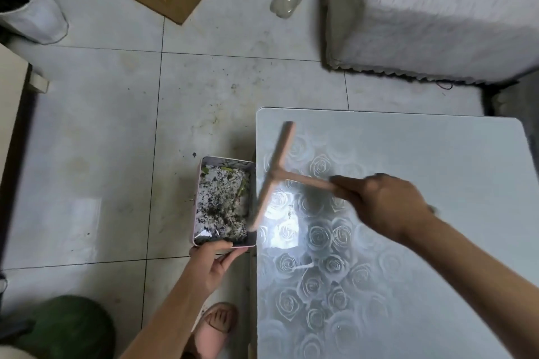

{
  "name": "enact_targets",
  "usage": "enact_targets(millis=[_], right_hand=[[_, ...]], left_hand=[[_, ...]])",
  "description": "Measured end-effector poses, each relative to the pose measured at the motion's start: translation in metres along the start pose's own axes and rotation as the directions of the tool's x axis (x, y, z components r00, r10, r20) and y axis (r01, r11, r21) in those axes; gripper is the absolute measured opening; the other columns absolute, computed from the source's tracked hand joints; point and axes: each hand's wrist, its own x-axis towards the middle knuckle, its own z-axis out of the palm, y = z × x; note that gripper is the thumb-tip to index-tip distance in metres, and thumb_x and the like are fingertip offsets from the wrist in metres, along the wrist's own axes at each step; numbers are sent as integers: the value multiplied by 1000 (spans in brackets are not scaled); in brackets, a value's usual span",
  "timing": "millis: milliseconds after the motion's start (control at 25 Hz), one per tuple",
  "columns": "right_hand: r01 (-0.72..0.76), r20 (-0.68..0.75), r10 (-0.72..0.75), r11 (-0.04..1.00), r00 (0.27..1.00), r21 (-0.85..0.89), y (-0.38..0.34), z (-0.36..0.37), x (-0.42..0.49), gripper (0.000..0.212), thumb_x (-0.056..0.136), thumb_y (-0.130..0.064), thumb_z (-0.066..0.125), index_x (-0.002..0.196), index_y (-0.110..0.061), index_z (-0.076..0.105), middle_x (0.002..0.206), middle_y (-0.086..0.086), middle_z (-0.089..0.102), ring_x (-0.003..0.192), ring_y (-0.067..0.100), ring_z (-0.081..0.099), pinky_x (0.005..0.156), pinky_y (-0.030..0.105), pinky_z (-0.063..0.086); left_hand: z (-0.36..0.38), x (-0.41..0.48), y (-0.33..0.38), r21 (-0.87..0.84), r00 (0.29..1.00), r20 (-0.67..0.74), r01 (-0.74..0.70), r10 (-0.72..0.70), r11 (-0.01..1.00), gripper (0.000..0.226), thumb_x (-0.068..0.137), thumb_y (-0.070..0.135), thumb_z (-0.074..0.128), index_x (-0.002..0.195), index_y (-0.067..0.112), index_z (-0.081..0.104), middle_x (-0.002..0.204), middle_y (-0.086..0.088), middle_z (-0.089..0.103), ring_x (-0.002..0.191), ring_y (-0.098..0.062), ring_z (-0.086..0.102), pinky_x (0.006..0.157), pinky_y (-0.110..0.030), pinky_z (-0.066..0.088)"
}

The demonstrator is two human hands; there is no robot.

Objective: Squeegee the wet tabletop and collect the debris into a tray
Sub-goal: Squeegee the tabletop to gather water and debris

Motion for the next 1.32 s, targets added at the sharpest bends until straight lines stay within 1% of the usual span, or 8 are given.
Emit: enact_targets(millis=[160,400,680,800,1000,1120,1240,1320], right_hand=[[155,-98,-160,986,982,-57,-48,-1,27,31,100,-42,32,130,-43,42,86,2,62,92,25,56,59,31,32],[-252,-55,263,956,963,152,48,-30,-28,39,90,-63,35,124,-54,51,113,-4,69,101,30,63,72,37,49],[-435,190,400,875,897,213,47,36,-136,37,90,-54,43,126,-56,48,104,-10,70,97,18,65,69,28,47],[-387,158,359,897,920,212,31,50,-141,38,94,-48,40,131,-52,47,78,-5,62,80,18,61,59,28,44],[-171,52,164,967,985,189,-26,45,-72,44,99,-34,38,139,-50,33,89,0,60,95,21,54,64,30,39],[-107,-147,151,957,978,271,-54,33,-83,37,97,-37,43,134,-45,47,77,3,61,85,26,57,58,32,40],[-282,-146,358,881,922,380,-32,38,-145,41,93,-31,48,131,-46,50,74,0,61,77,28,59,56,35,45],[-476,52,495,793,867,381,-3,56,-191,48,91,-21,49,133,-45,48,79,-3,64,82,26,61,64,37,49]], left_hand=[[10,5,5,-2,1000,-8,9,-9,1000,54,80,-17,51,128,5,41,115,-34,57,102,-54,59,68,-49,58],[15,-2,10,31,1000,-5,16,-16,999,54,82,-17,50,132,-1,40,124,-33,53,101,-52,60,64,-45,59],[4,-9,7,42,998,39,54,-56,998,29,81,-18,47,108,-11,55,115,-33,60,111,-52,55,70,-50,58],[0,-13,5,70,998,33,52,-55,996,37,82,-17,45,118,-11,52,120,-34,57,108,-54,55,70,-49,58],[-4,-14,-1,81,1000,19,23,-25,996,49,85,-19,43,134,-14,39,129,-33,51,114,-52,52,66,-45,59],[-14,-17,-8,72,1000,21,10,-12,997,51,85,-18,41,136,-9,40,132,-30,50,117,-52,50,68,-46,58],[-19,-23,-14,84,999,31,38,-41,996,46,85,-18,41,130,-7,46,132,-28,51,119,-52,49,71,-47,57],[-19,-29,-17,75,997,31,74,-77,994,30,87,-16,43,113,-3,52,130,-29,50,119,-52,49,69,-42,59]])
